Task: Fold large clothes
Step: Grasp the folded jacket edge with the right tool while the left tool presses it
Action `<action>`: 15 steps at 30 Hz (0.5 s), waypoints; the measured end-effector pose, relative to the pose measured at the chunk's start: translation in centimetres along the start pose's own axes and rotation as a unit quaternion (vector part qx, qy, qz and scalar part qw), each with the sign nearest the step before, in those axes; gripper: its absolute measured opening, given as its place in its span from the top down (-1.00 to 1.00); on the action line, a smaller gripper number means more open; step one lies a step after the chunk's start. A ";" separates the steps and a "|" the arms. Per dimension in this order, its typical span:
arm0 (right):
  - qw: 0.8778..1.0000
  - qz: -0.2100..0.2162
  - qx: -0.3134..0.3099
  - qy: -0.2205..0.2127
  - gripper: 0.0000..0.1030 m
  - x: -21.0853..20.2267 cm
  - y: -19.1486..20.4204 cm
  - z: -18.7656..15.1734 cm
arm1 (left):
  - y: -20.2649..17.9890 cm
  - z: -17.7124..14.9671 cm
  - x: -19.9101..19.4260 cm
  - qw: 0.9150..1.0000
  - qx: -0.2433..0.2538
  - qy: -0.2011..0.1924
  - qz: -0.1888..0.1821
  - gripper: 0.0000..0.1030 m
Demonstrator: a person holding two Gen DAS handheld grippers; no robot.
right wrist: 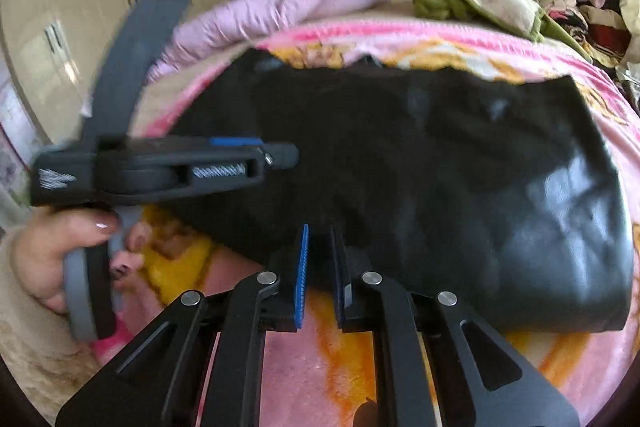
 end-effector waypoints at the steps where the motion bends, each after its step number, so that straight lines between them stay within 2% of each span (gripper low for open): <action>1: 1.000 -0.004 0.004 0.008 0.82 0.5 -0.1 -0.3 | 0.0 -0.2 0.2 1.000 0.005 0.001 0.001 0.44; 6: 1.000 -0.020 0.002 0.020 0.82 2.3 -0.3 -1.1 | 0.7 -0.4 0.6 1.000 -0.010 0.004 -0.017 0.44; 11: 0.999 0.021 0.034 0.029 0.84 2.1 -1.3 0.3 | 1.8 -0.3 -0.8 0.996 -0.052 -0.025 -0.061 0.44; 13: 0.999 0.022 0.041 -0.006 0.83 0.5 -2.0 2.4 | 2.0 -0.1 -1.9 0.995 -0.056 -0.040 -0.069 0.44; 15: 0.998 0.009 0.038 -0.039 0.83 -0.4 -2.6 4.9 | 1.8 -0.1 -2.4 0.996 -0.047 -0.046 -0.053 0.43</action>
Point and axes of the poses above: each gripper's, at about its wrist camera, not at the fingertips, and x roughly the way its jaws point, y to its left, z to its top, the point moved 2 cm from there along x, roughly the way its jaws point, and after that the axes turned 9 degrees about -y, right-handed, at the moved point
